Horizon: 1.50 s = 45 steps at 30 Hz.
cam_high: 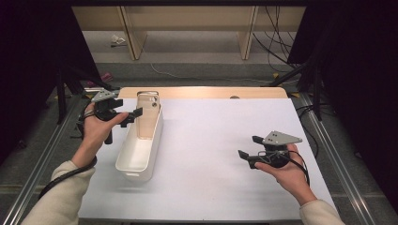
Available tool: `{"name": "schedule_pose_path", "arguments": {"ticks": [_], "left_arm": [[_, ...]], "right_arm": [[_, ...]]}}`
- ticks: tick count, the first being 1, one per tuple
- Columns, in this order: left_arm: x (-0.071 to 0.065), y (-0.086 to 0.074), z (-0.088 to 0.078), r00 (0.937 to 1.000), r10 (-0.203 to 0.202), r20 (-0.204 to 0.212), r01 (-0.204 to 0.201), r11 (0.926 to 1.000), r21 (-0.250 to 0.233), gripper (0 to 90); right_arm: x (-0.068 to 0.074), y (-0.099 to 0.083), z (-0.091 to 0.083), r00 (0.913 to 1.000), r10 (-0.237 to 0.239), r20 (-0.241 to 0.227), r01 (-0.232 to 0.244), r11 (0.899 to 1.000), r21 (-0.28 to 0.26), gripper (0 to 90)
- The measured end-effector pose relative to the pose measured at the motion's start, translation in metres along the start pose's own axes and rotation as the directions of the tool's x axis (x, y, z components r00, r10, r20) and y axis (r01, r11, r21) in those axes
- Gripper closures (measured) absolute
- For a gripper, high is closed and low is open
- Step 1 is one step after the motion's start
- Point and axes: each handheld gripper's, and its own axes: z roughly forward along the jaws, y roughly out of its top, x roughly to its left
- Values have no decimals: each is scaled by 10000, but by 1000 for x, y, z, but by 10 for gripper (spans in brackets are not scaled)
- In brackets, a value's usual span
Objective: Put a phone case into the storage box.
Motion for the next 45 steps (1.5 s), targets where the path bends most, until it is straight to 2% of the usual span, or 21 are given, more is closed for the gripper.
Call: {"name": "schedule_pose_path", "arguments": {"ticks": [10, 21, 32, 39, 45], "left_arm": [[-20, -11, -15, 9982, 593, 79, -593, 9982, 32, 0], [-37, -28, -29, 9973, 680, 263, -675, 9975, -198, 0], [-50, -40, -33, 9956, 796, 492, -789, 9968, -159, 0], [-54, -47, -41, 9932, 1040, 523, -1032, 9945, -169, 0], [-57, -59, -47, 9929, 1043, 571, -1040, 9945, -86, 0]], "right_arm": [[-1, 0, -1, 10000, 27, 56, -27, 10000, -52, 212], [-1, 0, -1, 10000, 22, 79, -22, 10000, -60, 210], [0, 0, -1, 10000, 29, 47, -28, 10000, -89, 209], [1, -1, -3, 10000, -10, 42, 10, 9999, -106, 209], [-1, -3, -7, 9999, 68, 105, -67, 9999, -127, 209]]}}
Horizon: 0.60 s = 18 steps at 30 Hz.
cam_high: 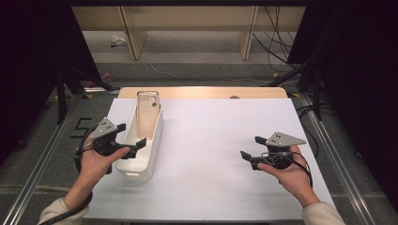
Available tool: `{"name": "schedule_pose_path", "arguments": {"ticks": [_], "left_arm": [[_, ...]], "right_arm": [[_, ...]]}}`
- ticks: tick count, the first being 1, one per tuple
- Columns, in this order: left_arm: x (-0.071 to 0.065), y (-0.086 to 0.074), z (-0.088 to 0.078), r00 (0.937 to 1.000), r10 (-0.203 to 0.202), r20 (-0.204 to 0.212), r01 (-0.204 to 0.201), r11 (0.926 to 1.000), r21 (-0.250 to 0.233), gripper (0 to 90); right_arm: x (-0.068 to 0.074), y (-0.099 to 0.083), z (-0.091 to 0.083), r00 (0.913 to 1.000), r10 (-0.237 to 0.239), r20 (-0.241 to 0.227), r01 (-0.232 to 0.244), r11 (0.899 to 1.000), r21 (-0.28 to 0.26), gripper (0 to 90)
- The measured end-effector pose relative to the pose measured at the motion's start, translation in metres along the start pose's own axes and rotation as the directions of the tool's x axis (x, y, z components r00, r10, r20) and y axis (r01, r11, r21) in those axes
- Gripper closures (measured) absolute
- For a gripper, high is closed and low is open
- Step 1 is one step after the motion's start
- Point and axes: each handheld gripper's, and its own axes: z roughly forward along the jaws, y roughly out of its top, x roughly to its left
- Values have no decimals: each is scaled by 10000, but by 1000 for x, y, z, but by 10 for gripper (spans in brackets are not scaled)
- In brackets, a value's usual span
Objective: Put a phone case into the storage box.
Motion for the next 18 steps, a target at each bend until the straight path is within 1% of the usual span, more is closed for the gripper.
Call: {"name": "schedule_pose_path", "arguments": {"ticks": [6, 14, 18], "left_arm": [[-3, -7, -4, 10000, 49, 11, -49, 10000, -10, 0], [-4, -11, -5, 9998, 183, -25, -183, 9998, -53, 0], [-4, -11, -6, 9998, 176, -20, -177, 9998, -117, 0]], "right_arm": [[0, -1, -1, 10000, -5, -4, 5, 10000, 8, 209], [2, -2, -4, 10000, 12, -12, -12, 10000, 3, 208], [3, -3, -5, 10000, -4, -56, 4, 10000, -31, 207]]}}
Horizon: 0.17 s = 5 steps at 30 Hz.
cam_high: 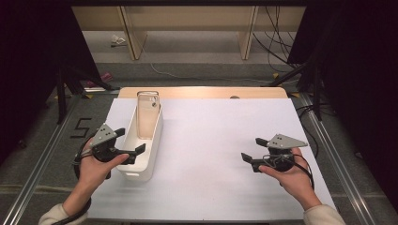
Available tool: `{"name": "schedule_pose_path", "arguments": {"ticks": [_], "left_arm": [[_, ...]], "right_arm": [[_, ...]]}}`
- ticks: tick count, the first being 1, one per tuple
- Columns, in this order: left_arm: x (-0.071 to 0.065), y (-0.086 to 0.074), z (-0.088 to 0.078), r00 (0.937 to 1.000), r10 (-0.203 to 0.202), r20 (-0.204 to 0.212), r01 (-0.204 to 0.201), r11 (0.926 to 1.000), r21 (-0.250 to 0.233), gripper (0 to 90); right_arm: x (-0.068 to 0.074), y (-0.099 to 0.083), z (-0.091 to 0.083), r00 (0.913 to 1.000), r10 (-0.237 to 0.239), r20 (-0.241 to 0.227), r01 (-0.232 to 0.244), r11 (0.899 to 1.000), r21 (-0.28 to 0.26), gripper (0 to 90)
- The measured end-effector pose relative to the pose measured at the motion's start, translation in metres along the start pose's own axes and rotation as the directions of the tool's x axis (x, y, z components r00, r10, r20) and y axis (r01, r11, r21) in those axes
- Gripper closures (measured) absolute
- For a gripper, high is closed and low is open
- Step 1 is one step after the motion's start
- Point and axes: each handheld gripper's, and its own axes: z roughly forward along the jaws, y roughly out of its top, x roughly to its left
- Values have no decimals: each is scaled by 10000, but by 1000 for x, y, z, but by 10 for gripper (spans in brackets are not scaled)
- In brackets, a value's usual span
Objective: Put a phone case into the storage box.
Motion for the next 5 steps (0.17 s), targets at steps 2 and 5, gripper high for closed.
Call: {"name": "schedule_pose_path", "arguments": {"ticks": [2, 5], "left_arm": [[0, 0, 0, 10000, -18, 5, 18, 10000, -8, 0], [0, -1, 0, 10000, -26, 2, 26, 10000, -5, 0]], "right_arm": [[0, 0, 0, 10000, 9, -1, -9, 10000, -5, 207], [0, 0, 0, 10000, 2, -18, -2, 10000, 12, 207]]}}
